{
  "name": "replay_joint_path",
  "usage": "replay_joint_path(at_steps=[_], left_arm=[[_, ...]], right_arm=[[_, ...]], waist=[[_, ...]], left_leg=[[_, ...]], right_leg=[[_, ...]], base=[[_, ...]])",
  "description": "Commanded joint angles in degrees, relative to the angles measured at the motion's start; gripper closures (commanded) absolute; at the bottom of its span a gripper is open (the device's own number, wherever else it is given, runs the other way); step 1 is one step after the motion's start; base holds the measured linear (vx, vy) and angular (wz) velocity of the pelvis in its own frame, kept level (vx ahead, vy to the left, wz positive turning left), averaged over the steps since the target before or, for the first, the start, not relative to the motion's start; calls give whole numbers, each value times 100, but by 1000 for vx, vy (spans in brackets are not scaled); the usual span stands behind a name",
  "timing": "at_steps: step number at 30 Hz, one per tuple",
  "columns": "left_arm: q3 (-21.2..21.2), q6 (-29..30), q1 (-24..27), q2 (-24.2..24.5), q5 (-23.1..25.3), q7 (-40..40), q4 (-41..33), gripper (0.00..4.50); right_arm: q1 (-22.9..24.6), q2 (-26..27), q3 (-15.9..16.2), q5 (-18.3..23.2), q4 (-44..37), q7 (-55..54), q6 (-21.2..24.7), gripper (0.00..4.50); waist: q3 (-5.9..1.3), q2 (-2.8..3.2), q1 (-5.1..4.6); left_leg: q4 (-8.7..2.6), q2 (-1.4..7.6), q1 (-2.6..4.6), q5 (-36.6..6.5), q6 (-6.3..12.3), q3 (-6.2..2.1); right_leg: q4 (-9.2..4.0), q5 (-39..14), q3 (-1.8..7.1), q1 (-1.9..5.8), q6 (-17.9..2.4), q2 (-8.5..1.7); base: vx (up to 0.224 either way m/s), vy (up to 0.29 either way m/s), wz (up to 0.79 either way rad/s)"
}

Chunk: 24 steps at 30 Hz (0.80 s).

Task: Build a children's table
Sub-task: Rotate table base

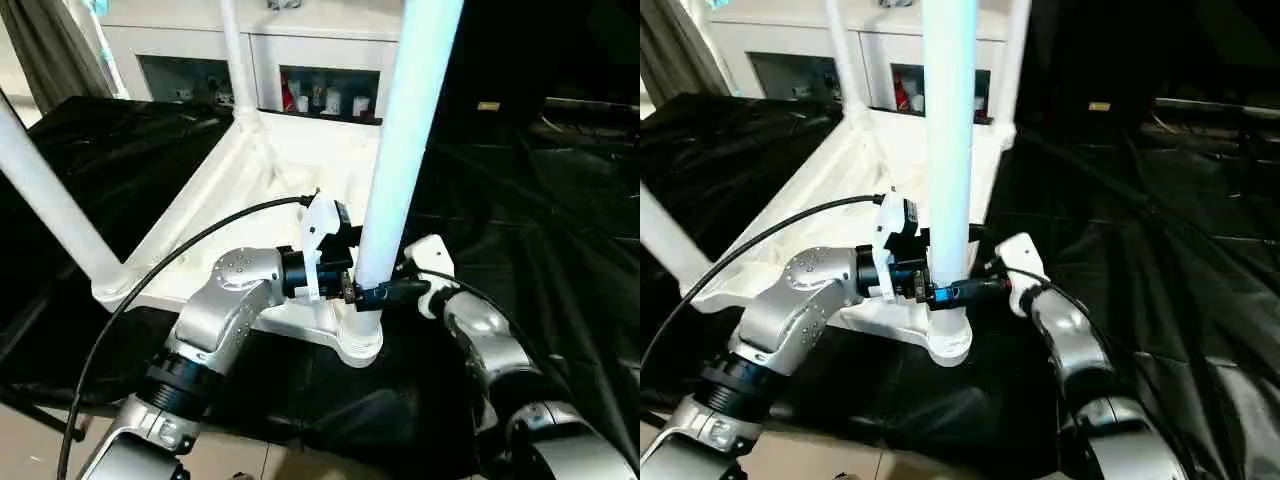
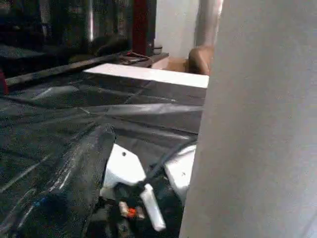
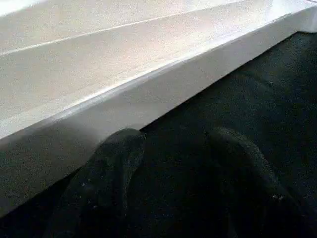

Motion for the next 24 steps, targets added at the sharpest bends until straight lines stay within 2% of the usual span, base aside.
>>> replay_joint_path(at_steps=[1, 4, 5, 6, 8, 11, 13, 14, 15, 16, 18, 20, 22, 24], left_arm=[[-70, -152, -170, -142, 209, 264, 230, 1], [-11, -511, -378, -101, 554, 631, 701, 1], [5, -625, -418, -64, 638, 691, 808, 1], [11, -732, -429, 4, 713, 674, 873, 1], [-6, -834, -394, 86, 784, 566, 871, 1], [-21, -689, -157, 218, 571, 17, 558, 1], [-18, -576, -61, 290, 462, -164, 443, 1], [-56, -558, 77, 469, 397, -417, 381, 1], [-69, -554, 107, 525, 397, -469, 381, 1], [-111, -615, 154, 651, 448, -566, 416, 1], [-162, -734, 187, 790, 545, -656, 474, 1], [-241, -589, 198, 1060, 575, -961, 532, 1], [-312, -534, 137, 1336, 728, -1221, 663, 1], [-339, -789, 16, 1417, 1054, -1130, 955, 1]], right_arm=[[-56, 208, 412, -176, -98, 147, -136, 186], [-240, 99, 218, -308, 163, -556, -38, 186], [-277, 35, 160, -352, 198, -746, -45, 186], [-297, -62, 49, -342, 183, -863, -58, 186], [-283, -155, -95, -235, 91, -823, -30, 186], [-208, -349, -313, 7, -133, -610, -20, 186], [-183, -463, -367, 36, -193, -556, -69, 186], [-125, -694, -443, 103, -291, -402, -142, 186], [-106, -760, -460, 120, -319, -352, -160, 186], [-66, -898, -470, 157, -377, -206, -180, 186], [-23, -1040, -460, 194, -440, -17, -182, 186], [122, -1284, -332, 199, -653, 525, -186, 186], [383, -1555, -93, 207, -1070, 1308, -137, 186], [677, -1786, 203, 233, -1540, 2000, -61, 186]], waist=[[-429, -38, 68], [-408, -11, 54], [-402, -26, 61], [-393, -29, 49], [-396, -35, 69], [-411, -24, 101], [-430, -17, 113], [-448, 9, 131], [-463, -6, 158], [-462, -4, 170], [-456, -3, 188], [-447, -6, 209], [-427, 6, 231], [-403, -3, 239]], left_leg=[[-340, 157, -4, -539, 527, -35], [-358, 147, 13, -768, 384, -42], [-360, 151, 29, -829, 323, -44], [-374, 141, -3, -848, 286, -52], [-367, 148, 27, -942, 265, -40], [-366, 160, 2, -747, 314, -42], [-351, 157, 8, -656, 361, -34], [-337, 162, 19, -537, 409, -31], [-326, 159, 3, -463, 467, -35], [-324, 162, 12, -450, 489, -30], [-319, 153, 17, -528, 545, -19], [-323, 152, 7, -579, 544, -18], [-333, 166, 14, -703, 536, -17], [-340, 162, 14, -895, 526, -10]], right_leg=[[-421, 334, 250, 381, -1624, -412], [-478, -170, 246, 367, -1552, -417], [-502, -320, 252, 367, -1510, -424], [-506, -464, 245, 383, -1448, -427], [-535, -725, 258, 357, -1355, -437], [-486, -371, 264, 362, -1390, -427], [-451, -74, 263, 364, -1446, -413], [-424, 222, 263, 347, -1514, -404], [-395, 450, 255, 364, -1538, -399], [-393, 517, 256, 349, -1549, -396], [-397, 585, 252, 347, -1568, -379], [-401, 494, 242, 361, -1565, -382], [-428, 275, 231, 350, -1512, -365], [-477, -28, 235, 343, -1418, -361]], base=[[0, 0, 0], [0, 0, 0], [0, 0, 0], [0, 0, 0], [0, 0, 0], [0, 0, 0], [0, 0, 0], [0, 0, 0], [0, 0, 0], [0, 0, 0], [0, 0, 0], [0, 0, 0], [0, 0, 0], [0, 0, 0]])
